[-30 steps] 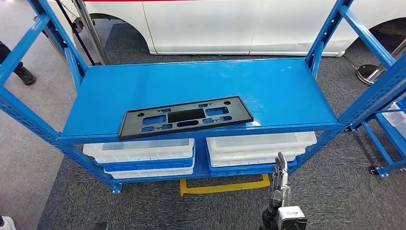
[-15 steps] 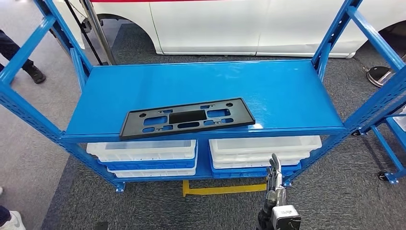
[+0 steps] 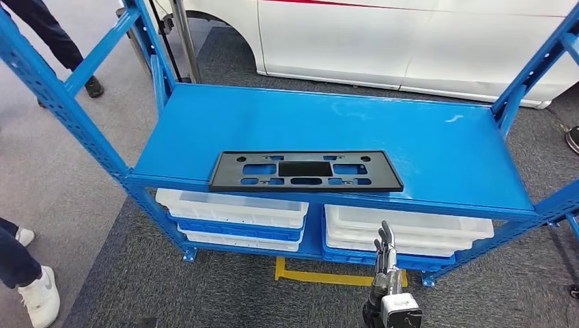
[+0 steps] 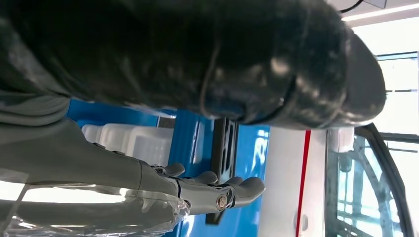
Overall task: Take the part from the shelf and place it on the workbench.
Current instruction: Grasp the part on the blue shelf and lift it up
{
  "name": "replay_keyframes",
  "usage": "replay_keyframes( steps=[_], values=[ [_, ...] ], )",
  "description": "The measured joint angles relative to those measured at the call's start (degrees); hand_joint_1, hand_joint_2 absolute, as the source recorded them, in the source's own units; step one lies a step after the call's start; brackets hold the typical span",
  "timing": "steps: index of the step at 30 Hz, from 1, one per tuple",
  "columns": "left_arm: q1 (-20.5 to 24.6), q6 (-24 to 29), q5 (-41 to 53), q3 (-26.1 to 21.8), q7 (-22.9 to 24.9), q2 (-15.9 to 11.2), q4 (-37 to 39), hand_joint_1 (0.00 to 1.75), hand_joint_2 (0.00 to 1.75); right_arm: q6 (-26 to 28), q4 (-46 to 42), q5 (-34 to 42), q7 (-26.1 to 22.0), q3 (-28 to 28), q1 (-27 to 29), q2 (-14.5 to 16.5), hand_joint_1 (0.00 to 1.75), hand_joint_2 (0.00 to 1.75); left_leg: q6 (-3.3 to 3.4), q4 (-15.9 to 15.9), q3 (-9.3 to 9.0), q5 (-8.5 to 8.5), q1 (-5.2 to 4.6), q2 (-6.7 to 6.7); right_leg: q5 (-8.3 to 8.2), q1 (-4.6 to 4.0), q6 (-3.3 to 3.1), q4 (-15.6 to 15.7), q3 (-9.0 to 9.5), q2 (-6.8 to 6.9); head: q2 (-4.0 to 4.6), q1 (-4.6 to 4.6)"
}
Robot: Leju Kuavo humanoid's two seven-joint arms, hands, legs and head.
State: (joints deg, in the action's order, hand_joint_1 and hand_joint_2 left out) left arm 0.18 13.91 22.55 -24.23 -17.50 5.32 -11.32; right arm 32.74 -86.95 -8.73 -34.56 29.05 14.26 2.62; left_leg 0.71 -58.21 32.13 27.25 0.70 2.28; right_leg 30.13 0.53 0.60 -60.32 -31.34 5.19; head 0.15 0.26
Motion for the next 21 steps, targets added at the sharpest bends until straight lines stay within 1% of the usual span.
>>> replay_keyframes(
  steps=[1, 2, 3, 4, 5, 6, 7, 8, 9, 10, 11, 13, 14, 15, 16, 17, 18, 19, 20, 21],
  values=[
    [0.05, -0.07, 0.02, 0.01, 0.06, 0.02, 0.02, 0.0, 0.0, 0.13, -0.01, 0.17, 0.06, 0.0, 0.02, -0.01, 0.0, 0.0, 0.43, 0.16, -0.1, -0.17, 0.09, -0.47, 1.45, 0.16, 0.24, -2.03, -0.81, -1.47, 0.0, 0.02],
    [0.1, -0.18, 0.02, 0.01, 0.12, 0.03, 0.02, 0.0, 0.0, 0.21, 0.01, 0.37, 0.11, -0.01, 0.07, -0.02, 0.0, 0.0, 0.76, 0.2, -0.03, -0.27, 0.12, -0.87, 3.33, 0.28, 0.37, -5.24, -2.25, -3.13, 0.0, 0.03],
    [0.16, -0.34, 0.02, 0.0, 0.18, 0.02, 0.02, 0.0, 0.0, 0.24, 0.03, 0.57, 0.16, -0.01, 0.14, -0.05, 0.0, 0.0, 0.98, 0.18, 0.04, -0.29, 0.05, -1.31, 5.21, 0.28, 0.4, -9.09, -4.14, -4.18, 0.0, 0.03],
    [0.19, -0.5, 0.01, -0.01, 0.22, 0.0, 0.02, 0.0, 0.0, 0.24, 0.07, 0.74, 0.22, -0.01, 0.2, -0.08, 0.0, 0.0, 1.1, 0.14, 0.09, -0.29, -0.05, -1.77, 6.45, 0.25, 0.39, -12.56, -5.9, -4.65, 0.0, 0.03],
    [0.18, -0.64, -0.01, -0.01, 0.26, -0.01, 0.02, 0.0, 0.0, 0.24, 0.1, 0.82, 0.28, -0.01, 0.23, -0.1, 0.0, 0.0, 1.15, 0.1, 0.07, -0.28, -0.18, -2.21, 6.61, 0.23, 0.31, -14.52, -6.99, -4.82, 0.0, 0.03],
    [0.15, -0.73, -0.01, -0.01, 0.3, -0.01, 0.03, 0.0, 0.0, 0.24, 0.11, 0.85, 0.32, -0.01, 0.23, -0.12, 0.0, 0.0, 1.17, 0.05, 0.01, -0.24, -0.29, -2.61, 5.6, 0.2, 0.15, -14.35, -7.1, -4.89, 0.0, 0.03],
    [0.14, -0.76, 0.0, -0.01, 0.31, -0.01, 0.03, 0.0, 0.0, 0.24, 0.11, 0.86, 0.35, -0.01, 0.22, -0.13, 0.0, 0.0, 1.15, 0.0, -0.11, -0.19, -0.39, -3.0, 3.6, 0.16, -0.13, -11.97, -6.14, -4.94, 0.0, 0.03],
    [0.13, -0.77, 0.02, -0.01, 0.32, 0.0, 0.04, 0.0, 0.0, 0.25, 0.11, 0.86, 0.37, -0.01, 0.21, -0.13, 0.0, 0.0, 1.12, -0.02, -0.24, -0.13, -0.45, -3.34, 1.25, 0.06, -0.54, -8.1, -4.48, -5.1, 0.0, 0.03],
    [0.15, -0.78, 0.05, 0.0, 0.32, 0.04, 0.04, 0.0, 0.0, 0.31, 0.11, 0.84, 0.42, -0.01, 0.18, -0.13, 0.0, 0.0, 1.03, -0.08, -0.29, -0.05, -0.58, -3.59, -0.45, -0.08, -0.93, -4.37, -2.85, -5.31, 0.0, 0.02],
    [0.15, -0.76, 0.16, 0.01, 0.31, 0.08, 0.05, 0.0, 0.0, 0.46, 0.11, 0.72, 0.49, -0.01, 0.15, -0.13, 0.0, 0.0, 0.88, -0.14, -0.25, 0.0, -0.65, -3.81, -1.51, -0.22, -1.23, -1.48, -1.64, -5.5, 0.0, 0.01],
    [0.13, -0.74, 0.27, 0.01, 0.31, 0.11, 0.05, 0.0, 0.0, 0.75, 0.1, 0.5, 0.65, -0.01, 0.13, -0.13, 0.0, 0.0, 0.66, -0.19, -0.15, 0.01, -0.67, -3.92, -1.84, -0.4, -1.41, 0.09, -1.07, -5.66, 0.0, 0.0],
    [0.05, -0.65, 0.62, 0.01, 0.3, 0.15, 0.06, 0.0, 0.0, 1.73, 0.09, -0.33, 1.07, -0.01, 0.13, -0.12, 0.0, 0.87, 0.03, -0.08, -0.04, -0.08, -0.65, -4.06, -1.81, -0.47, -1.55, 0.73, -0.99, -5.68, 0.0, -0.01],
    [0.01, -0.57, 0.84, 0.02, 0.29, 0.16, 0.06, 0.0, 0.0, 2.43, 0.09, -0.9, 1.27, -0.01, 0.13, -0.09, 0.0, 1.31, -0.3, -0.15, -0.04, 0.07, -0.6, -3.98, -1.99, -0.32, -1.7, 1.06, -0.88, -5.58, 0.0, 0.0],
    [-0.01, -0.46, 1.13, 0.03, 0.27, 0.22, 0.07, 0.0, 0.0, 3.26, 0.09, -1.65, 1.46, 0.0, 0.12, -0.05, 0.0, 1.75, -0.61, -0.73, 0.15, 0.62, -0.58, -3.76, -2.19, -0.13, -1.91, 1.43, -0.7, -5.46, 0.0, -0.02],
    [0.0, -0.29, 1.44, 0.06, 0.25, 0.32, 0.07, 0.0, 0.0, 4.19, 0.09, -2.57, 1.64, 0.01, 0.11, 0.0, 0.0, 1.75, -0.88, -2.31, 0.8, 1.75, -0.55, -3.5, -2.37, 0.08, -2.14, 1.79, -0.55, -5.29, 0.0, -0.02],
    [0.01, -0.13, 1.75, 0.1, 0.23, 0.43, 0.08, 0.0, 0.0, 5.06, 0.09, -3.63, 1.9, 0.01, 0.14, 0.04, 0.0, 1.75, -1.12, -5.09, 2.03, 3.45, -0.38, -3.19, -2.47, 0.16, -2.29, 1.95, -0.48, -5.08, 0.0, -0.04],
    [-0.02, 0.07, 2.08, 0.19, 0.21, 0.56, 0.08, 0.0, 0.0, 5.85, 0.09, -5.16, 2.25, -0.02, 0.22, 0.09, 0.0, 1.75, -1.37, -8.7, 3.68, 5.33, -0.27, -2.94, -2.48, 0.15, -2.4, 1.95, -0.53, -4.94, 0.0, -0.05],
    [-0.1, 0.28, 2.4, 0.29, 0.21, 0.68, 0.09, 0.0, 0.0, 6.41, 0.09, -7.24, 2.63, -0.13, 0.36, 0.23, 0.0, 1.75, -1.6, -12.29, 5.35, 6.86, -0.12, -2.83, -2.46, 0.14, -2.44, 1.87, -0.64, -4.79, 0.0, -0.04],
    [-0.23, 0.45, 2.71, 0.4, 0.21, 0.79, 0.1, 0.0, 0.0, 6.76, 0.09, -9.81, 2.98, -0.42, 0.58, 0.51, 0.0, 1.75, -1.81, -14.77, 6.47, 7.56, 0.0, -2.74, -2.42, 0.14, -2.42, 1.77, -0.72, -4.69, 0.0, -0.05],
    [-0.39, 0.62, 3.01, 0.51, 0.21, 0.9, 0.11, 0.0, 0.0, 7.02, 0.09, -13.08, 3.25, -0.97, 0.85, 0.97, 0.0, 1.75, -1.96, -15.18, 6.6, 7.1, 0.12, -2.68, -2.38, 0.16, -2.37, 1.68, -0.76, -4.62, 0.0, -0.04]
  ],
)
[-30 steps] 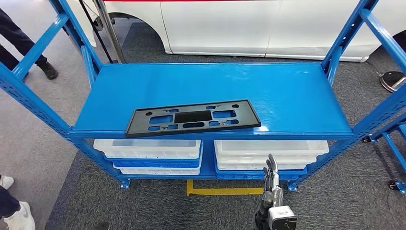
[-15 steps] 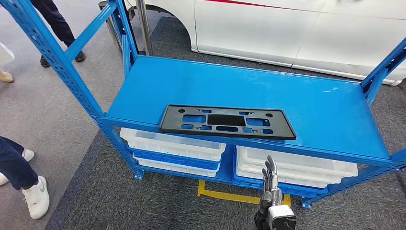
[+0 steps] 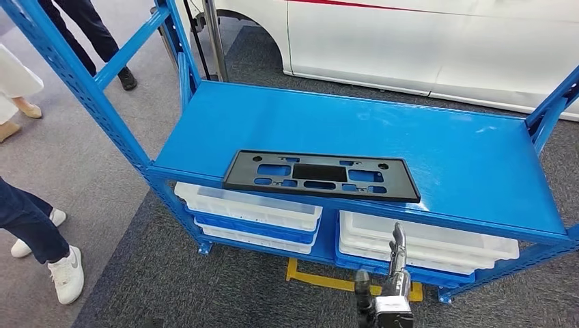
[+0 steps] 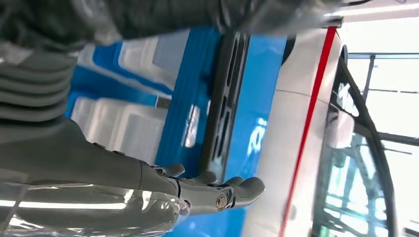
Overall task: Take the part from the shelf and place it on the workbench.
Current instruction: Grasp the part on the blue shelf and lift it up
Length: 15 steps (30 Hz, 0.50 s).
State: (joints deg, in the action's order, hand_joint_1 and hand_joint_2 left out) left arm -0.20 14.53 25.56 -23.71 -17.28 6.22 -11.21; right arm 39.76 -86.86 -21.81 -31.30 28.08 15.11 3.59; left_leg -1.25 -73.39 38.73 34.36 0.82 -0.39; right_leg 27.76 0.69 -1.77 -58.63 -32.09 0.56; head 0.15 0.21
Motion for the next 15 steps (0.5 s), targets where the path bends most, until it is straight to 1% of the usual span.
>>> replay_keyframes(
  steps=[1, 2, 3, 4, 5, 7, 9, 10, 11, 13, 14, 15],
  values=[
    [-0.13, 0.15, 0.23, 0.13, 0.0, 0.1, 0.01, 0.0, 0.0, 0.13, 0.0, -3.47, 0.14, -0.89, 0.28, 0.69, 0.0, 1.75, -0.09, 1.92, -1.01, -1.51, 0.13, 0.07, 0.07, 0.03, 0.1, -0.1, 0.03, 0.03, 0.0, -0.01],
    [-0.23, 0.26, 0.39, 0.27, -0.01, 0.19, 0.02, 0.0, 0.0, 0.21, 0.0, -6.53, 0.17, -1.96, 0.51, 1.44, 0.0, 1.75, -0.13, 5.64, -2.91, -3.61, 0.26, 0.2, 0.16, 0.06, 0.25, -0.2, 0.11, 0.04, 0.0, 0.0],
    [-0.26, 0.36, 0.51, 0.41, -0.01, 0.3, 0.02, 0.0, 0.0, 0.28, 0.0, -9.01, 0.18, -3.05, 0.69, 2.19, 0.0, 1.75, -0.1, 9.59, -4.95, -5.14, 0.34, 0.37, 0.27, 0.06, 0.42, -0.31, 0.18, 0.05, 0.0, 0.0],
    [-0.25, 0.45, 0.56, 0.58, -0.03, 0.41, 0.02, 0.0, 0.0, 0.33, -0.01, -10.59, 0.18, -4.08, 0.83, 2.91, 0.0, 1.75, 0.09, 12.76, -6.53, -6.15, 0.28, 0.47, 0.37, -0.03, 0.66, -0.47, 0.15, 0.06, 0.0, 0.0],
    [-0.26, 0.49, 0.6, 0.7, -0.04, 0.54, 0.02, 0.0, 0.0, 0.36, -0.01, -11.34, 0.18, -4.85, 0.95, 3.43, 0.0, 1.75, 0.32, 14.57, -7.37, -6.47, 0.18, 0.53, 0.4, -0.13, 0.93, -0.59, 0.09, 0.07, 0.0, 0.01],
    [-0.37, 0.55, 0.64, 0.86, -0.08, 0.76, 0.04, 0.0, 0.0, 0.4, -0.01, -11.87, 0.18, -6.06, 1.23, 4.25, 0.0, 1.75, 0.9, 15.13, -7.47, -6.35, -0.13, 0.42, 0.29, -0.3, 1.45, -0.61, -0.02, 0.09, 0.0, 0.02],
    [-0.52, 0.55, 0.66, 0.9, -0.07, 0.99, 0.05, 0.0, 0.0, 0.42, -0.01, -12.16, 0.16, -6.88, 1.45, 4.76, 0.0, 1.75, 1.56, 15.41, -7.47, -6.62, -0.05, 0.39, 0.59, -0.21, 1.98, -0.85, -0.06, 0.02, 0.0, 0.02],
    [-0.53, 0.55, 0.7, 0.91, -0.07, 1.09, 0.06, 0.0, 0.0, 0.42, -0.02, -12.9, 0.04, -7.32, 1.55, 5.04, 0.0, 1.75, 1.99, 15.61, -7.49, -6.79, 0.04, 0.39, 1.52, -0.15, 2.22, -2.01, -0.5, -0.06, 0.0, 0.02],
    [-0.49, 0.54, 0.83, 0.92, -0.07, 1.17, 0.06, 0.0, 0.0, 0.42, -0.02, -14.32, -0.2, -7.95, 1.65, 5.46, 0.0, 1.75, 2.37, 15.78, -7.49, -6.95, 0.1, 0.39, 3.01, -0.08, 2.41, -4.21, -1.42, -0.16, 0.0, 0.02],
    [-0.44, 0.38, 1.37, 0.97, -0.04, 1.21, 0.06, 0.0, 0.0, 0.43, 0.12, -20.95, -1.0, -10.53, 1.82, 7.07, 0.0, 0.87, 2.81, 15.8, -7.37, -7.04, 0.01, 0.39, 6.78, -0.01, 2.64, -11.31, -4.63, -0.29, 0.0, 0.03],
    [-0.43, 0.21, 1.75, 1.01, 0.01, 1.21, 0.07, 0.0, 0.0, 0.42, 0.38, -24.95, -1.27, -12.36, 1.79, 8.08, 0.0, 0.87, 2.86, 15.78, -7.33, -7.04, -0.07, 0.38, 7.99, 0.01, 2.68, -14.53, -6.17, -0.31, 0.0, 0.03],
    [-0.44, -0.04, 2.17, 1.09, 0.08, 1.2, 0.07, 0.0, 0.0, 0.42, 0.86, -29.15, -1.27, -14.49, 1.63, 9.16, 0.0, 0.87, 2.88, 15.76, -7.33, -7.04, -0.13, 0.35, 8.11, 0.03, 2.68, -16.22, -7.03, -0.31, 0.0, 0.03]
  ],
)
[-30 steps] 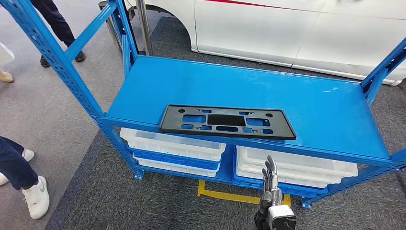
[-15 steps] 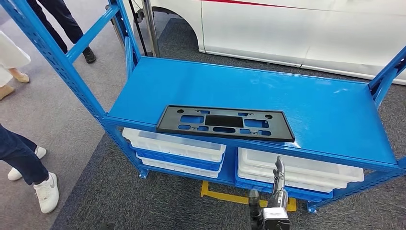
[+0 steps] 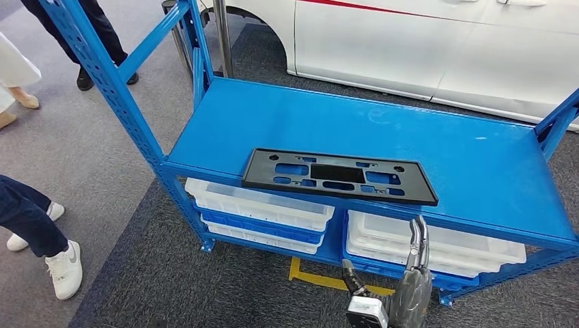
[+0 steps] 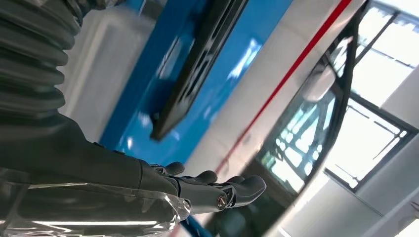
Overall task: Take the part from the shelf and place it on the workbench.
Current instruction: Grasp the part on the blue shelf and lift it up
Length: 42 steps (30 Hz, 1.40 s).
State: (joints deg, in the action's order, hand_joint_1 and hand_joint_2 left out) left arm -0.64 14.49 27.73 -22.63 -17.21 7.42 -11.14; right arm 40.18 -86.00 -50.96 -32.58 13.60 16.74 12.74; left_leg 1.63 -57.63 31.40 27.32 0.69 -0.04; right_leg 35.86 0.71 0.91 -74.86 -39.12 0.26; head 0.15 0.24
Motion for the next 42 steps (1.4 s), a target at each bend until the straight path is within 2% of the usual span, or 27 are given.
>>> replay_keyframes(
  steps=[1, 2, 3, 4, 6, 9, 10, 12, 14, 15, 16, 17, 19, 21, 24, 26, 27, 29, 30, 31, 32, 34, 35, 36, 39, 40, 42],
  values=[
    [0.0, -0.26, 0.44, 0.11, 0.09, 0.0, 0.01, 0.0, 0.0, -0.01, 0.67, -3.51, 0.35, -2.1, -0.28, 1.0, 0.0, 1.31, -0.02, -0.04, -0.04, 0.02, -0.03, -0.07, -1.1, 0.0, -0.1, 0.6, 0.23, 0.0, 0.0, 0.0],
    [0.03, -0.5, 0.89, 0.25, 0.17, 0.0, 0.01, 0.0, 0.0, 0.0, 1.39, -6.61, 0.79, -4.03, -0.66, 1.89, 0.0, 1.75, -0.06, -0.08, -0.12, 0.05, -0.06, -0.18, -3.01, 0.0, -0.29, 3.09, 1.39, -0.02, 0.0, 0.0],
    [0.06, -0.73, 1.36, 0.46, 0.25, 0.01, 0.01, 0.0, 0.0, 0.01, 2.06, -9.43, 1.26, -5.68, -1.12, 2.65, 0.0, 1.75, -0.15, -0.13, -0.21, 0.11, -0.07, -0.28, -5.2, -0.04, -0.59, 7.14, 3.25, -0.07, 0.0, 0.0],
    [0.14, -0.92, 1.78, 0.7, 0.32, 0.02, 0.01, 0.0, 0.0, 0.01, 2.63, -11.8, 1.59, -6.91, -1.63, 3.25, 0.0, 1.75, -0.32, -0.25, -0.2, 0.19, -0.17, -0.37, -6.67, -0.17, -0.89, 10.9, 4.98, -0.14, 0.0, 0.0],
    [0.35, -1.29, 2.5, 1.13, 0.46, -0.03, 0.01, 0.0, 0.0, 0.02, 3.48, -15.53, 1.88, -8.6, -2.55, 4.05, 0.0, 1.75, -0.81, -0.42, 0.0, 0.29, -0.29, -0.44, -7.68, -0.46, -1.26, 15.04, 6.71, -0.26, 0.0, -0.02],
    [0.57, -1.59, 3.25, 1.4, 0.63, -0.14, 0.01, 0.0, 0.0, 0.02, 4.48, -19.56, 2.63, -10.4, -3.02, 4.68, 0.0, 1.75, -1.75, -0.48, 0.13, 0.42, -0.21, -0.45, -7.84, -0.46, -1.75, 15.71, 6.8, -0.2, 0.0, -0.02],
    [0.6, -1.61, 3.43, 1.48, 0.66, -0.17, 0.01, 0.0, 0.0, 0.02, 4.63, -20.85, 3.06, -10.66, -3.03, 4.79, 0.0, 1.75, -2.07, -1.21, 0.4, 1.04, -0.18, -0.41, -8.0, -0.31, -2.07, 15.99, 6.93, -0.13, 0.0, -0.03],
    [0.7, -1.8, 3.97, 1.68, 0.73, -0.22, 0.01, 0.0, 0.0, 0.02, 4.74, -24.35, 4.53, -10.82, -3.07, 4.89, 0.0, 1.75, -2.58, -6.12, 2.57, 4.03, -0.03, -0.32, -8.2, -0.09, -2.59, 16.36, 7.1, 0.12, 0.0, -0.03],
    [0.78, -2.21, 4.65, 1.89, 0.81, -0.24, 0.01, 0.0, 0.0, 0.02, 4.85, -28.69, 6.74, -10.82, -3.09, 4.91, 0.0, 1.75, -2.95, -13.5, 6.07, 7.28, 0.05, -0.29, -8.16, -0.12, -2.8, 16.33, 7.08, 0.31, 0.0, -0.02],
    [0.78, -2.43, 5.01, 2.02, 0.85, -0.27, 0.01, 0.0, 0.0, 0.02, 4.98, -30.9, 8.29, -10.75, -3.14, 4.91, 0.0, 1.75, -3.06, -15.74, 7.22, 7.69, 0.07, -0.29, -8.12, -0.13, -2.82, 16.29, 7.1, 0.36, 0.0, -0.02],
    [0.78, -2.67, 5.34, 2.18, 0.88, -0.34, 0.01, 0.0, 0.0, 0.02, 5.19, -33.06, 10.35, -10.53, -3.23, 4.87, 0.0, 1.75, -3.11, -15.86, 7.39, 6.92, 0.09, -0.28, -8.05, -0.13, -2.81, 16.24, 7.14, 0.38, 0.0, -0.02],
    [0.82, -2.9, 5.69, 2.36, 0.89, -0.41, 0.01, 0.0, 0.0, 0.02, 5.46, -34.99, 12.77, -10.15, -3.47, 4.77, 0.0, 1.75, -3.08, -13.83, 6.55, 5.18, 0.1, -0.26, -7.97, -0.11, -2.77, 16.18, 7.22, 0.38, 0.0, -0.02],
    [0.97, -3.4, 6.33, 2.61, 0.84, -0.58, 0.01, 0.0, 0.0, 0.02, 6.44, -37.51, 18.0, -8.79, -4.53, 4.34, 0.0, 1.75, -2.83, -6.12, 3.04, 1.21, 0.04, -0.13, -7.73, -0.19, -2.5, 15.97, 7.37, 0.33, 0.0, -0.02],
    [1.21, -3.84, 6.67, 2.69, 0.58, -0.66, 0.01, 0.0, 0.0, 0.02, 7.98, -37.67, 21.24, -7.04, -5.91, 3.67, 0.0, 1.75, -2.37, -1.16, 0.82, -0.25, -0.16, -0.1, -7.6, -0.39, -2.0, 15.75, 7.26, 0.22, 0.0, -0.02],
    [1.2, -4.32, 6.69, 2.72, 0.05, -0.67, 0.01, 0.0, 0.0, 0.02, 10.64, -35.8, 21.72, -5.07, -7.37, 2.84, 0.0, 1.75, -1.48, -0.24, 0.63, -0.37, -0.2, -0.21, -7.64, -0.42, -1.17, 15.79, 7.16, 0.16, 0.0, -0.01],
    [1.11, -4.39, 6.66, 2.7, -0.27, -0.69, 0.01, 0.0, 0.0, 0.02, 12.37, -34.25, 20.77, -4.55, -8.04, 2.49, 0.0, 1.75, -0.64, 0.16, 0.54, -0.69, 0.06, -0.16, -6.05, -0.36, -0.68, 13.79, 6.39, 0.04, 0.0, 0.0],
    [1.12, -4.39, 6.65, 2.7, -0.38, -0.7, 0.01, 0.0, 0.0, 0.02, 13.13, -33.76, 20.42, -4.39, -8.28, 2.33, 0.0, 1.75, -0.29, 0.29, 0.52, -0.8, 0.15, -0.13, -4.35, -0.29, -0.46, 11.06, 5.19, -0.02, 0.0, 0.01],
    [1.16, -4.39, 6.65, 2.69, -0.48, -0.73, 0.01, 0.0, 0.0, 0.02, 14.47, -33.34, 20.19, -4.08, -8.61, 2.04, 0.0, 1.75, 0.02, 0.26, 0.61, -0.79, 0.06, -0.13, -0.75, -0.15, -0.18, 3.52, 1.64, -0.04, 0.0, 0.0],
    [1.14, -4.39, 6.65, 2.7, -0.49, -0.73, 0.01, 0.0, 0.0, 0.02, 15.05, -33.28, 20.17, -3.95, -8.69, 1.92, 0.0, 1.75, 0.05, 0.22, 0.61, -0.77, 0.01, -0.15, -0.03, -0.07, -0.1, 0.75, 0.25, -0.04, 0.0, 0.01],
    [1.11, -4.39, 6.65, 2.7, -0.49, -0.73, 0.01, 0.0, 0.0, 0.02, 15.53, -33.26, 20.16, -3.86, -8.74, 1.82, 0.0, 1.75, 0.04, 0.16, 0.59, -0.73, -0.01, -0.18, -0.46, -0.01, -0.08, -0.06, -0.25, -0.04, 0.0, 0.01],
    [1.08, -4.39, 6.65, 2.71, -0.49, -0.73, 0.01, 0.0, 0.0, 0.02, 15.9, -33.26, 20.15, -3.79, -8.78, 1.77, 0.0, 1.75, 0.0, 0.09, 0.53, -0.66, -0.02, -0.25, -2.0, 0.03, -0.14, 1.44, 0.36, -0.04, 0.0, 0.01],
    [1.08, -4.47, 6.68, 2.72, -0.52, -0.73, 0.01, 0.0, 0.0, 0.02, 16.41, -32.97, 19.46, -3.67, -8.93, 1.73, 0.0, 1.75, -0.21, -0.07, 0.36, -0.43, -0.05, -0.39, -6.06, 0.03, -0.52, 8.81, 3.76, -0.06, 0.0, 0.01],
    [1.1, -4.63, 6.8, 2.72, -0.55, -0.73, 0.01, 0.0, 0.0, 0.02, 16.68, -32.46, 18.17, -3.63, -9.02, 1.72, 0.0, 1.75, -0.4, -0.22, 0.36, -0.31, -0.15, -0.44, -7.32, -0.07, -0.74, 12.2, 5.28, -0.1, 0.0, 0.01],
    [1.1, -4.87, 7.05, 2.74, -0.54, -0.73, 0.01, 0.0, 0.0, 0.02, 16.98, -31.96, 16.03, -3.62, -9.08, 1.73, 0.0, 1.75, -0.66, -0.32, 0.42, -0.22, -0.24, -0.45, -7.87, -0.18, -0.92, 14.29, 6.14, -0.15, 0.0, -0.01],
    [1.22, -5.51, 8.01, 2.99, 0.08, -0.68, 0.01, 0.0, 0.0, 0.02, 18.27, -33.17, 10.41, -3.44, -9.65, 1.8, 0.0, 1.75, -1.64, -0.36, 0.61, -0.14, -0.31, -0.39, -7.98, -0.31, -1.44, 15.36, 6.28, -0.31, 0.0, -0.02],
    [1.34, -5.58, 8.2, 3.07, 0.42, -0.66, 0.01, 0.0, 0.0, 0.02, 18.94, -34.25, 10.81, -3.07, -10.13, 1.8, 0.0, 1.75, -1.96, -0.69, 0.74, 0.2, -0.24, -0.36, -8.12, -0.2, -1.73, 15.56, 6.34, -0.3, 0.0, -0.02],
    [1.7, -5.75, 8.4, 3.13, 0.85, -0.58, 0.01, 0.0, 0.0, 0.02, 20.5, -35.48, 13.36, -1.7, -11.35, 1.62, 0.0, 1.75, -2.54, -4.25, 2.27, 2.61, -0.05, -0.32, -8.35, 0.03, -2.37, 15.93, 6.43, -0.14, 0.0, -0.02]
  ],
)
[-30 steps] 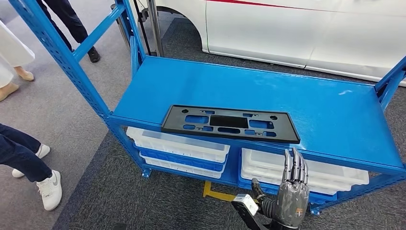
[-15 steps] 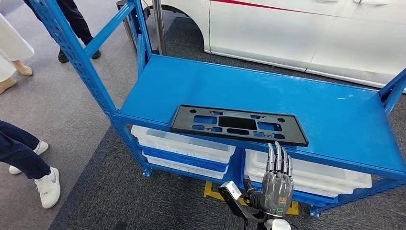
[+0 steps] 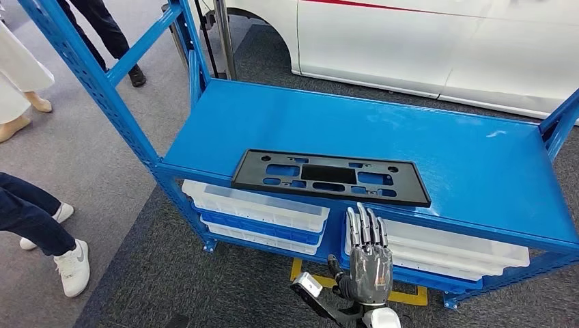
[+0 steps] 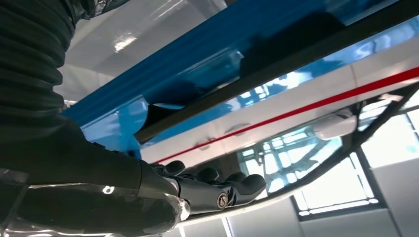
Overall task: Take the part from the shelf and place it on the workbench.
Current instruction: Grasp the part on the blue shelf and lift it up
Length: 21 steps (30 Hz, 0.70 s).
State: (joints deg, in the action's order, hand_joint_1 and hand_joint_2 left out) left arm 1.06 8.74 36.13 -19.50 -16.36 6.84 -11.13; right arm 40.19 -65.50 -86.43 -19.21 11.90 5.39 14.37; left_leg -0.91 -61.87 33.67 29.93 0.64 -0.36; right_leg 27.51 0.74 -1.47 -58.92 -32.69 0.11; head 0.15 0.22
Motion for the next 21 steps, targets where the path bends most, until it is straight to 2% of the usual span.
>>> replay_keyframes(
  steps=[2, 3, 4, 5, 7, 8, 9, 10, 12, 14, 15, 17, 18, 19, 20, 21],
  values=[
    [0.25, -0.24, 0.03, 0.02, 0.1, 0.05, 0.0, 0.0, 0.0, 0.0, 1.35, -0.07, 1.66, 1.46, -1.02, -0.35, 0.0, 1.75, -0.48, -7.41, 3.3, 3.69, 0.11, 0.02, 0.01, -0.05, -0.32, 0.0, -0.07, 0.16, 0.0, 0.0],
    [0.28, -0.33, 0.03, 0.03, 0.0, 0.05, 0.0, 0.0, 0.0, 0.0, 1.85, -0.01, 2.09, 2.03, -1.34, -0.55, 0.0, 1.75, -0.67, -10.57, 4.74, 4.75, 0.14, 0.02, 0.03, -0.08, -0.35, -0.02, -0.09, 0.2, 0.0, 0.0],
    [0.28, -0.42, 0.03, 0.03, -0.17, 0.05, 0.0, 0.0, 0.0, 0.0, 2.26, 0.02, 2.42, 2.56, -1.64, -0.74, 0.0, 1.75, -0.79, -12.12, 5.45, 4.79, 0.16, 0.03, 0.04, -0.08, -0.36, -0.06, -0.08, 0.2, 0.0, 0.0],
    [0.3, -0.51, 0.04, 0.03, -0.39, 0.04, 0.0, 0.0, 0.0, 0.0, 2.59, 0.02, 2.67, 3.08, -1.92, -0.95, 0.0, 1.75, -0.83, -11.23, 5.04, 3.6, 0.19, 0.04, 0.06, -0.07, -0.33, -0.11, -0.03, 0.17, 0.0, 0.0],
    [0.45, -0.74, 0.07, 0.03, -0.74, 0.03, 0.0, 0.0, 0.0, 0.0, 3.15, 0.03, 3.06, 4.19, -2.54, -1.3, 0.0, 1.75, -0.65, -4.24, 1.81, -0.49, 0.25, 0.12, 0.23, -0.04, -0.14, -0.24, 0.15, 0.12, 0.0, 0.0],
    [0.57, -0.91, 0.09, 0.03, -0.81, 0.03, 0.0, 0.0, 0.0, 0.0, 3.46, 0.19, 3.16, 4.73, -2.92, -1.43, 0.0, 1.75, -0.5, -0.56, 0.09, -1.94, 0.17, 0.15, 0.35, -0.15, 0.03, -0.38, 0.18, 0.1, 0.0, 0.0],
    [0.72, -1.14, 0.09, 0.03, -0.8, 0.03, 0.0, 0.0, 0.0, 0.0, 3.88, 0.59, 2.97, 5.27, -3.37, -1.54, 0.0, 1.75, -0.25, 1.93, -1.05, -2.63, 0.1, 0.15, 0.39, -0.27, 0.27, -0.51, 0.09, 0.08, 0.0, 0.01],
    [0.83, -1.38, 0.03, 0.03, -0.75, 0.03, 0.0, 0.0, 0.0, 0.0, 4.36, 1.26, 2.49, 5.73, -3.87, -1.62, 0.0, 1.75, -0.02, 3.16, -1.55, -2.67, 0.0, 0.13, 0.38, -0.39, 0.5, -0.58, -0.05, 0.06, 0.0, 0.01],
    [0.99, -1.87, -0.37, -0.06, -0.51, 0.01, 0.0, 0.0, 0.0, 0.0, 5.8, 3.39, 0.01, 6.31, -4.95, -1.58, 0.0, 1.75, 0.59, 3.62, -1.62, -2.57, -0.02, 0.04, 0.23, -0.52, 0.99, -0.55, -0.23, 0.03, 0.0, 0.02],
    [1.21, -2.25, -0.91, -0.36, -0.15, -0.08, 0.0, 0.0, 0.0, 0.01, 7.58, 5.39, -3.28, 6.26, -5.95, -1.28, 0.0, 1.75, 1.37, 4.09, -1.74, -2.91, 0.23, 0.12, 1.16, -0.48, 1.47, -1.67, -0.63, -0.02, 0.0, 0.02],
    [1.41, -2.39, -1.07, -0.53, 0.02, -0.19, 0.0, 0.0, 0.0, 0.01, 8.46, 6.01, -4.5, 6.14, -6.42, -1.08, 0.0, 1.75, 1.77, 4.32, -1.8, -3.08, 0.37, 0.18, 2.43, -0.45, 1.67, -3.61, -1.47, -0.05, 0.0, 0.02],
    [1.81, -2.6, -1.21, -0.85, 0.2, -0.47, 0.0, 0.0, 0.0, 0.0, 10.16, 6.86, -5.98, 5.81, -7.1, -0.77, 0.0, 1.75, 2.21, 4.39, -1.8, -3.16, 0.34, 0.27, 5.96, -0.25, 1.95, -10.53, -4.72, -0.08, 0.0, 0.02],
    [1.94, -2.66, -1.21, -0.97, 0.22, -0.59, 0.0, 0.0, 0.0, 0.0, 10.91, 7.26, -6.45, 5.6, -7.3, -0.63, 0.0, 1.75, 2.27, 4.36, -1.78, -3.15, 0.3, 0.25, 7.16, -0.16, 2.03, -13.94, -6.4, -0.07, 0.0, 0.02],
    [2.0, -2.69, -1.21, -1.13, 0.23, -0.68, 0.0, 0.0, 0.0, 0.0, 11.62, 7.66, -6.91, 5.34, -7.43, -0.51, 0.0, 1.75, 2.27, 4.32, -1.8, -3.12, 0.28, 0.23, 7.44, -0.08, 2.08, -16.0, -7.49, -0.07, 0.0, 0.02],
    [2.02, -2.73, -1.2, -1.29, 0.23, -0.74, 0.0, 0.0, 0.0, 0.0, 12.22, 7.99, -7.28, 5.06, -7.55, -0.37, 0.0, 1.75, 2.25, 4.27, -1.85, -3.08, 0.27, 0.18, 6.59, -0.02, 2.06, -15.97, -7.62, -0.07, 0.0, 0.02],
    [2.02, -2.77, -1.2, -1.44, 0.23, -0.77, 0.0, 0.0, 0.0, 0.0, 12.66, 8.19, -7.54, 4.81, -7.64, -0.24, 0.0, 1.75, 2.19, 4.21, -1.95, -2.99, 0.26, 0.12, 4.73, 0.01, 1.95, -13.63, -6.62, -0.06, 0.0, 0.03]
  ],
)
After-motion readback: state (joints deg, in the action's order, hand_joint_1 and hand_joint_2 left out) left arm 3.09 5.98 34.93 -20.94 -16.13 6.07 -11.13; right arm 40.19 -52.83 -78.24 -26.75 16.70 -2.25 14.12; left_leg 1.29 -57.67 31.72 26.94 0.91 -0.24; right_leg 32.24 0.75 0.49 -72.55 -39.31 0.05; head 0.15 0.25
